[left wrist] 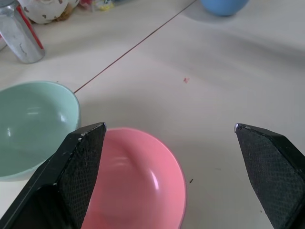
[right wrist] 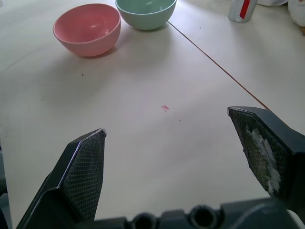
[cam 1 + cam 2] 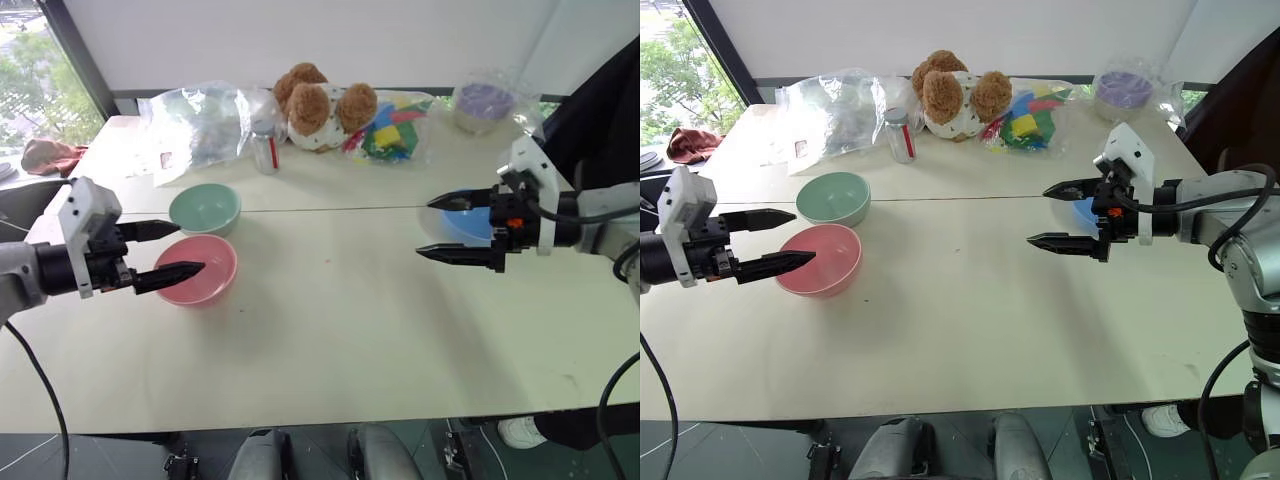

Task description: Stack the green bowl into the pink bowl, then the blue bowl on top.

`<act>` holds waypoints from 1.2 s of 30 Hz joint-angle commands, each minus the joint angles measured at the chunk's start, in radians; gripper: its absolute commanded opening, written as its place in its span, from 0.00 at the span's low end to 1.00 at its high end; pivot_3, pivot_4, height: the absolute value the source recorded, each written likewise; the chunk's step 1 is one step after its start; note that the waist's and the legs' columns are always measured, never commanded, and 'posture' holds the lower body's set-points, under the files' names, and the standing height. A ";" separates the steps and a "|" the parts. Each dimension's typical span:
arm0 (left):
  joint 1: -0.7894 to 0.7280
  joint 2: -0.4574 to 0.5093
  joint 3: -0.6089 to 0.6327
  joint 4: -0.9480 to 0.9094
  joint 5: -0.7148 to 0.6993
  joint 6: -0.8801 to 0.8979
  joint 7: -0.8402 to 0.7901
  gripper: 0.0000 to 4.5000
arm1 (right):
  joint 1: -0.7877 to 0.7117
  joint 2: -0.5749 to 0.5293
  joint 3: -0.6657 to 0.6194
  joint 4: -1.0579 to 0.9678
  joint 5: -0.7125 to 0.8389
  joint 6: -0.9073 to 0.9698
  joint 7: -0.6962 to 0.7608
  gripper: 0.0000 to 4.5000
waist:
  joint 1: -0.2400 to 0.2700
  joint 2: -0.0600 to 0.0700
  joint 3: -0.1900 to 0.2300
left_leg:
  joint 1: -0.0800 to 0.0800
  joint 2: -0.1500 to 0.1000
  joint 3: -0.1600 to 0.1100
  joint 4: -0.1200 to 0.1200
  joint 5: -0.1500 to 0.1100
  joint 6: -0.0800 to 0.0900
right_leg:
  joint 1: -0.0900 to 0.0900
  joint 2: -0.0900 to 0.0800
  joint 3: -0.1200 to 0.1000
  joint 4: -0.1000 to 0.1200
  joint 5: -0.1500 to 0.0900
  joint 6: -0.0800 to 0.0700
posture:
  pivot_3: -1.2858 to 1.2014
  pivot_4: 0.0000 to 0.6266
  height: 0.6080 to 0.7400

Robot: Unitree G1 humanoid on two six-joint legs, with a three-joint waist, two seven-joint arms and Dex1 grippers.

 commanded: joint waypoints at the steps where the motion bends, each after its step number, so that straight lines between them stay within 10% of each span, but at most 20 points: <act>1: 0.000 0.005 0.048 -0.027 -0.014 -0.010 0.003 0.99 | -0.023 -0.003 -0.017 -0.006 -0.005 -0.014 0.004 1.00 | 0.000 0.000 0.000 | 0.000 0.000 0.000 0.000 0.000 0.000 | 0.000 0.000 0.000 0.000 0.000 0.000 | 0.52 0.24 1.00; 17: 0.177 0.124 -0.064 0.014 0.279 -0.285 -0.126 0.99 | -0.004 0.010 -0.013 -0.020 -0.019 -0.015 -0.001 1.00 | -0.005 0.001 0.000 | 0.000 0.000 0.001 -0.004 0.000 0.000 | -0.001 -0.001 0.000 -0.003 0.000 -0.001 | 0.52 0.24 1.00; 27: 0.008 0.002 -0.371 0.205 0.496 -0.479 -0.104 0.99 | 0.005 0.017 -0.010 -0.050 -0.012 0.002 -0.017 1.00 | 0.000 0.001 0.000 | -0.001 -0.002 0.001 -0.005 0.000 0.000 | 0.000 -0.003 -0.001 -0.006 0.000 0.000 | 0.52 0.24 1.00; 36: -0.109 -0.031 -0.488 0.221 0.510 -0.519 -0.229 0.02 | 0.015 0.003 -0.034 -0.075 0.001 0.027 -0.034 1.00 | 0.001 0.001 0.000 | -0.001 -0.002 0.002 -0.005 0.000 0.001 | -0.001 -0.002 -0.002 -0.006 0.000 0.000 | 0.52 0.24 1.00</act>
